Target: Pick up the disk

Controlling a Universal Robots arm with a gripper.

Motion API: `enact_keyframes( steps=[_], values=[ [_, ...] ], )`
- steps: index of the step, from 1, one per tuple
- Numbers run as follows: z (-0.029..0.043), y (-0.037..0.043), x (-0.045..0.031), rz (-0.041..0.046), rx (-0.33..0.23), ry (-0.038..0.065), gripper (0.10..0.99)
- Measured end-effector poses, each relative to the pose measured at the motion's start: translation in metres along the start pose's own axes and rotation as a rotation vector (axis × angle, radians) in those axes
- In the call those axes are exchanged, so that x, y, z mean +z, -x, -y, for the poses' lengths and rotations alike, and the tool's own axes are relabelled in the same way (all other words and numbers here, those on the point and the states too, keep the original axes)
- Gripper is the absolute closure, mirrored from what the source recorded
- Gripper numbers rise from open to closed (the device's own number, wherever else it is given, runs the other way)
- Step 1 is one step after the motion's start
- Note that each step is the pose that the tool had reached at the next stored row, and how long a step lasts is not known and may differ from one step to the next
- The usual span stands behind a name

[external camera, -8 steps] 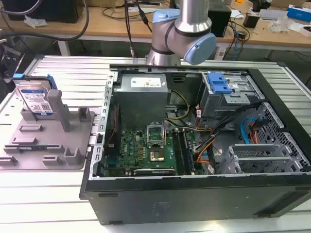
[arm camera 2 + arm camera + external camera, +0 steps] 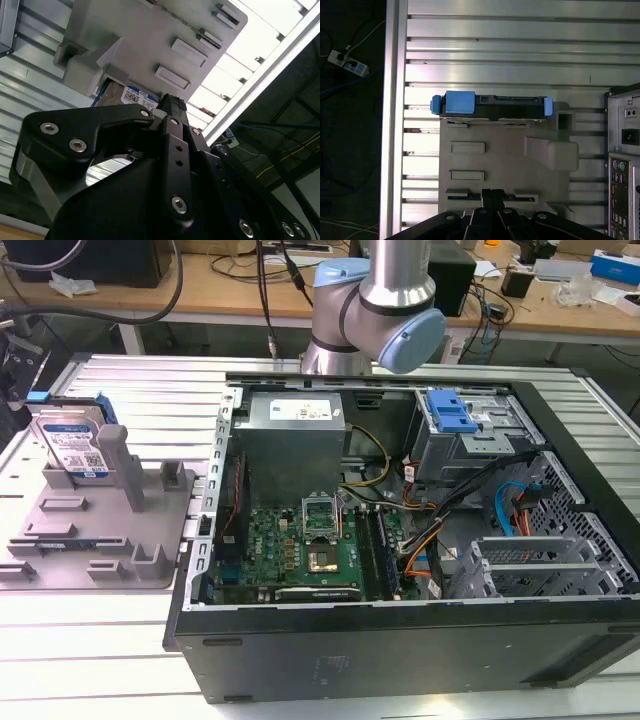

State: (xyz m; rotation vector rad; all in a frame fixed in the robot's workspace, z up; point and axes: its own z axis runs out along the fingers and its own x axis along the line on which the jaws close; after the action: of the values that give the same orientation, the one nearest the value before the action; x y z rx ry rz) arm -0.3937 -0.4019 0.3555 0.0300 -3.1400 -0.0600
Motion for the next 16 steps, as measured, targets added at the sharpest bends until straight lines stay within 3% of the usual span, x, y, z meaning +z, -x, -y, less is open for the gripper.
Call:
enact_keyframes(
  steps=[4, 6, 9, 11, 12, 13, 16],
  values=[
    [0.0, 0.0, 0.0, -0.0001, 0.0, 0.0, 0.98],
    [-0.0035, 0.0, 0.0002, 0.0001, 0.0, 0.0, 0.98],
    [-0.0265, -0.0028, 0.001, -0.0001, 0.0, -0.003, 0.98],
    [-0.0283, -0.0072, 0.0011, -0.0003, -0.003, -0.004, 0.973],
    [-0.0287, -0.0087, 0.001, -0.0003, -0.006, -0.004, 0.851],
    [-0.0293, -0.0091, 0.0006, -0.0005, -0.008, -0.004, 0.851],
    [-0.0351, -0.0094, -0.0021, -0.0007, -0.015, -0.005, 0.671]
  ],
)
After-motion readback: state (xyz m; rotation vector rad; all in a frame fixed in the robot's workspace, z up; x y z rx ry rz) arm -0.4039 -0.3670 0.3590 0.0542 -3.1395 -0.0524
